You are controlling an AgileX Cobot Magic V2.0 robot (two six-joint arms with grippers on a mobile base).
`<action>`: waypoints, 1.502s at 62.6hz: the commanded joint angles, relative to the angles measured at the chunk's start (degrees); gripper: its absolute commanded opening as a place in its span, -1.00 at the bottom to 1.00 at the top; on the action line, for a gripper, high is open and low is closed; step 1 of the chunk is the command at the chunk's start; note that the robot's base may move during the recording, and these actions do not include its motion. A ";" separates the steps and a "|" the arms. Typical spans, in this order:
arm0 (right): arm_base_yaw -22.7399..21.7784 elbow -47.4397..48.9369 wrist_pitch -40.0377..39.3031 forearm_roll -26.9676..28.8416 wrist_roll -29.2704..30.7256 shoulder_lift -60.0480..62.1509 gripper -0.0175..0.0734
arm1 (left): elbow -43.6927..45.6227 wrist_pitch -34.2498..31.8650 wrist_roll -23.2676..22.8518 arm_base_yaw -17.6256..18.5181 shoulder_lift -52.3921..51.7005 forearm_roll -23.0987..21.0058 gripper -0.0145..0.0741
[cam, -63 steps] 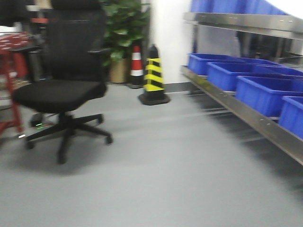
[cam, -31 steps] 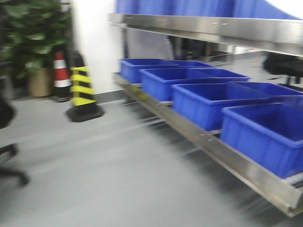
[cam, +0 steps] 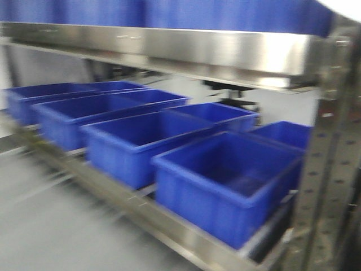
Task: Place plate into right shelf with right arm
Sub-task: 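Bring the base up close to the metal shelf with blue bins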
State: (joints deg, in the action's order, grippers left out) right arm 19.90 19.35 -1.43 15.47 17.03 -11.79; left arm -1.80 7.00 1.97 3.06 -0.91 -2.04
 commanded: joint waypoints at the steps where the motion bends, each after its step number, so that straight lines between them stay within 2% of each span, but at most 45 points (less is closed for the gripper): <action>1: -0.29 1.71 -5.21 -0.42 0.43 -0.58 -0.49 | -0.57 -5.00 -0.16 -0.05 -0.34 -0.35 -0.78; 94: -0.29 1.71 -5.21 -0.42 0.43 -0.58 -0.49 | -0.57 -5.00 -0.16 -0.05 -0.34 -0.35 -0.78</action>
State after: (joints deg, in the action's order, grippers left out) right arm 19.90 19.35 -1.43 15.47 17.03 -11.79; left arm -1.80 7.00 1.97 3.06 -0.91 -2.04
